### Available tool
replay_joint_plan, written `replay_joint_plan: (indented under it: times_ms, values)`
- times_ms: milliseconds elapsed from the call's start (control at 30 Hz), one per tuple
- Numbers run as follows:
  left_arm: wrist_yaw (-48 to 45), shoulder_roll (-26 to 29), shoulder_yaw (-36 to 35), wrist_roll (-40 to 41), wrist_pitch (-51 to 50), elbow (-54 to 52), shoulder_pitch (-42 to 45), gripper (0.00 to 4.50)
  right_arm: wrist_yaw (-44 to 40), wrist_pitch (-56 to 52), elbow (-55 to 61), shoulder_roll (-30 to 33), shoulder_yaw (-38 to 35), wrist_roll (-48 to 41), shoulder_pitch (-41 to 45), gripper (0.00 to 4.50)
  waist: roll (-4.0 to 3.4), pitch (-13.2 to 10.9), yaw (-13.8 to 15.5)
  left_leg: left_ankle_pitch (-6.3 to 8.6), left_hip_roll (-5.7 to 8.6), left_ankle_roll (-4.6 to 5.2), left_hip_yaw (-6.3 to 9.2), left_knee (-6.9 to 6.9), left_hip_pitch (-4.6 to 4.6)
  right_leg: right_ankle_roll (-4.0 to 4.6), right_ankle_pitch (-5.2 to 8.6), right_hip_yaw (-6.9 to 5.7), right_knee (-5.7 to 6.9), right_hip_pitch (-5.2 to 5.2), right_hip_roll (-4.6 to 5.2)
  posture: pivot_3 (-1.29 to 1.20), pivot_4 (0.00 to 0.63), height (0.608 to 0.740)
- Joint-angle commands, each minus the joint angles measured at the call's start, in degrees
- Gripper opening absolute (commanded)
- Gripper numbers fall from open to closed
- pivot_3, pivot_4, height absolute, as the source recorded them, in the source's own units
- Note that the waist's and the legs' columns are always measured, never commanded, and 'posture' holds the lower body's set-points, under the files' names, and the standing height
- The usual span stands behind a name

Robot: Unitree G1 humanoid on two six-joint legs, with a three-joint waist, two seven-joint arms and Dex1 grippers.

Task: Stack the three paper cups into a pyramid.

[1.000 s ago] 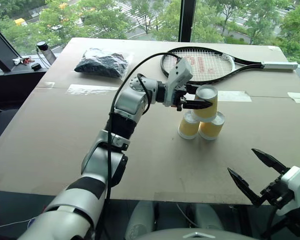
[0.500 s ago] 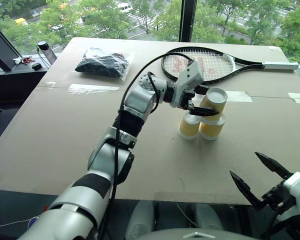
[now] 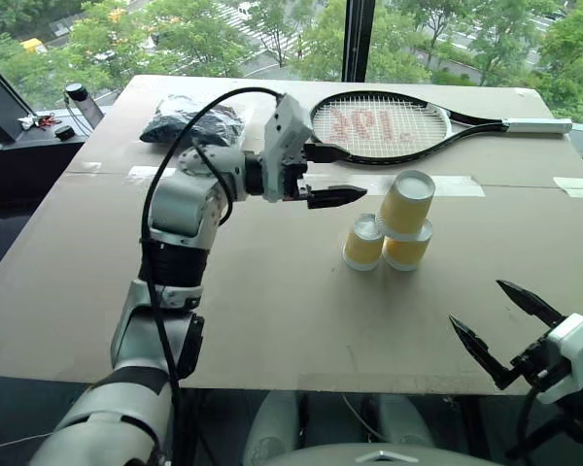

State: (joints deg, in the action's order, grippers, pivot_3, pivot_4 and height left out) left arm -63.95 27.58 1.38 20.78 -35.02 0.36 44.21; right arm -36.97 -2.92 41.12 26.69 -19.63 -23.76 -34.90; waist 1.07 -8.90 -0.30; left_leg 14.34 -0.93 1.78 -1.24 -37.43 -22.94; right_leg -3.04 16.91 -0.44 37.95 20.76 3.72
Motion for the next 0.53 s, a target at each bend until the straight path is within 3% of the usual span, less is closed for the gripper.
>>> replay_joint_plan:
  times_ms: [33, 167, 400, 533]
  values:
    - [6.2, 2.0, -8.4, 4.5, -3.9, -15.5, -13.1, 4.47, -0.3, -3.3, -3.2, 2.7, -3.0, -3.5, 4.2, 4.50, -0.01, 0.0, -0.3, 0.00, 0.00, 0.00, -0.01, 0.00, 0.01, 0.00, 0.00, 0.05, 0.01, 0.01, 0.03, 0.00, 0.150, 0.740]
    - [13.5, 1.1, -14.5, 6.8, -5.7, -29.0, -31.2, 4.47, -3.4, -5.8, -8.6, 6.6, -4.9, -6.3, 8.0, 4.50, -0.01, 0.0, -0.2, 0.01, 0.02, -0.01, 0.04, 0.12, 0.09, 0.01, 0.00, 0.24, -0.04, 0.00, 0.30, 0.00, 0.150, 0.740]
    - [18.5, -1.4, -19.9, 9.5, -1.5, -39.8, -54.1, 4.47, -8.4, -9.0, -15.3, 11.3, -6.7, -9.1, 11.6, 4.50, 0.00, 0.1, 1.2, 0.17, 0.08, 0.27, 0.20, 0.05, 0.18, 0.05, -0.01, 0.10, -0.04, -0.20, 0.42, 0.00, 0.150, 0.740]
    - [20.8, -2.6, -20.1, 10.0, 0.5, -42.4, -61.6, 4.47, -10.7, -9.6, -18.3, 13.1, -6.7, -9.2, 13.3, 4.50, 0.00, 0.1, 1.1, 0.19, 0.09, 0.30, 0.15, 0.06, 0.17, 0.05, -0.01, 0.14, -0.10, -0.19, 0.44, 0.00, 0.150, 0.740]
